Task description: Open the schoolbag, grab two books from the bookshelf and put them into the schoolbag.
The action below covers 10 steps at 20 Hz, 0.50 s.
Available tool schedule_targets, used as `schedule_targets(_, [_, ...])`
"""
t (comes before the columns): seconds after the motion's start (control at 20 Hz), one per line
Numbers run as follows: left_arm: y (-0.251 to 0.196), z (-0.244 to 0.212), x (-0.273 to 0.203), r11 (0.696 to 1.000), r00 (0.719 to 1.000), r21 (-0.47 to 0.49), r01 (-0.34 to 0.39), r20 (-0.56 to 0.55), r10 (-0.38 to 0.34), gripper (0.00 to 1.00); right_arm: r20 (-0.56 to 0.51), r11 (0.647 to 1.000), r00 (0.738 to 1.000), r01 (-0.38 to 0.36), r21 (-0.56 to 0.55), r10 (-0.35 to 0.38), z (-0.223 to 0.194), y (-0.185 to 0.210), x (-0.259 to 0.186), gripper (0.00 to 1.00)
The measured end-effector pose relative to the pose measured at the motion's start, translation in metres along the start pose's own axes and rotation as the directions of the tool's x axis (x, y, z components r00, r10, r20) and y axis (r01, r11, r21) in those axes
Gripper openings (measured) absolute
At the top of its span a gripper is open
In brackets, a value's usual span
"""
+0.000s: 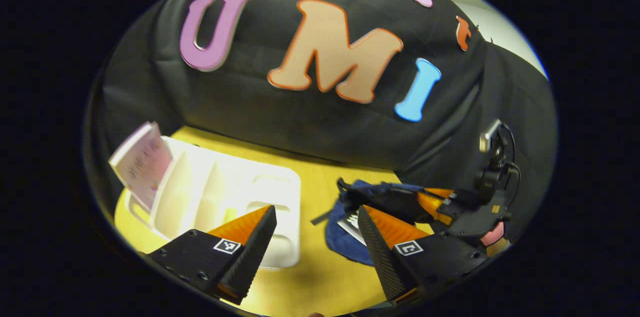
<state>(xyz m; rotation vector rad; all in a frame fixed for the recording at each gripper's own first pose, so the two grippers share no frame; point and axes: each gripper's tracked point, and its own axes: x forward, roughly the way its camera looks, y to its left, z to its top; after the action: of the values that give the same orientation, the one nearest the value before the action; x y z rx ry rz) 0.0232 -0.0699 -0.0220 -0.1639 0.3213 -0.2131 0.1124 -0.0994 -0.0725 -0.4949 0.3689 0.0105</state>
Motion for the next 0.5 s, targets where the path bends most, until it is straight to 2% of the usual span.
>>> schedule_targets(0.1, [0.040,0.033,-0.018,0.997,0.997,-0.005,-0.071,0.033,0.071,0.95,-0.002,1.000,1.000,0.001,0.005,-0.001,0.001,0.000,0.000,0.03])
schedule_targets(0.15, [0.071,0.048,-0.029,0.991,0.990,0.002,-0.136,0.040,0.136,0.95,0.000,1.000,1.000,0.002,0.001,-0.002,0.002,0.001,0.001,0.03])
schedule_targets(0.3, [0.146,0.070,-0.042,0.956,0.958,0.070,-0.286,0.016,0.285,0.95,-0.004,1.000,1.000,-0.008,0.000,0.008,0.001,0.003,0.002,0.03])
schedule_targets(0.4, [0.186,0.076,-0.051,0.931,0.936,0.116,-0.345,-0.026,0.350,0.94,-0.007,1.000,1.000,-0.011,-0.002,0.011,0.000,0.003,0.002,0.03])
schedule_targets(0.45, [0.204,0.076,-0.053,0.924,0.928,0.136,-0.358,-0.058,0.369,0.91,-0.008,1.000,1.000,-0.009,-0.003,0.009,0.000,0.003,0.002,0.03])
schedule_targets(0.5, [0.219,0.078,-0.050,0.925,0.926,0.146,-0.352,-0.086,0.366,0.94,-0.009,1.000,1.000,-0.008,-0.001,0.008,0.000,0.003,0.002,0.02])
